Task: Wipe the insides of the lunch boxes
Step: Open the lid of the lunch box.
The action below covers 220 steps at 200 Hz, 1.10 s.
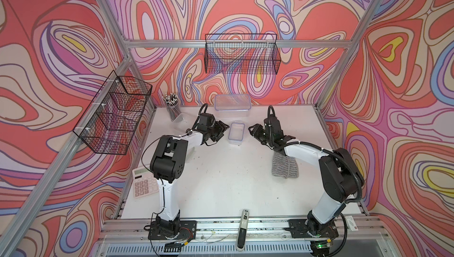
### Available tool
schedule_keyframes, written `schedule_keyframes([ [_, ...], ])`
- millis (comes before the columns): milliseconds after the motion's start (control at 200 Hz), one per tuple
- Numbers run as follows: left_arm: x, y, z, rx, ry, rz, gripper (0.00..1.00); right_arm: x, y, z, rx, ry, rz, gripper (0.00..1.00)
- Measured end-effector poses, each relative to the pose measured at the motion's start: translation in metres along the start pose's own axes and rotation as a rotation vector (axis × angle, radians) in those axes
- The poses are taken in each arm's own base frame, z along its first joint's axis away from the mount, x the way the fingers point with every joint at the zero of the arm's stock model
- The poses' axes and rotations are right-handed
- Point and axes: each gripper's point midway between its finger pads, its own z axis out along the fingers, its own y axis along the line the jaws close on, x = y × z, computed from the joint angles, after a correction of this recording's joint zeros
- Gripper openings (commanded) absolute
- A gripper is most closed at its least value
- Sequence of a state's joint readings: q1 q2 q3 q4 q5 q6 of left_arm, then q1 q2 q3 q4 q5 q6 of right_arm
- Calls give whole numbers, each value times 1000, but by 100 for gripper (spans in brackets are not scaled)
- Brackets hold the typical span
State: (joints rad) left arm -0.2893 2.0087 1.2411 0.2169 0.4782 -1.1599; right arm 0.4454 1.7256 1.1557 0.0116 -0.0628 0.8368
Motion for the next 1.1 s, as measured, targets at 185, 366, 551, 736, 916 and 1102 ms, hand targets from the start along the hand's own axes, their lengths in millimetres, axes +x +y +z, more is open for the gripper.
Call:
schedule_keyframes([
  [185, -3, 2, -6, 81, -64, -91, 66, -19, 34, 9, 14, 49, -196, 17],
  [366, -4, 11, -7, 102, -95, -158, 66, 13, 33, 46, 57, 197, -322, 9],
  [551, -4, 19, -9, 115, -120, -200, 66, 56, 17, 73, 107, 342, -389, 10],
  [736, -5, 15, -11, 153, -132, -227, 66, 71, 2, 78, 149, 393, -411, 10],
  [916, -7, 9, -10, 188, -137, -240, 66, 68, 1, 78, 164, 384, -423, 11],
  [1102, -5, 11, -5, 193, -131, -248, 66, 61, 6, 79, 174, 379, -441, 13],
])
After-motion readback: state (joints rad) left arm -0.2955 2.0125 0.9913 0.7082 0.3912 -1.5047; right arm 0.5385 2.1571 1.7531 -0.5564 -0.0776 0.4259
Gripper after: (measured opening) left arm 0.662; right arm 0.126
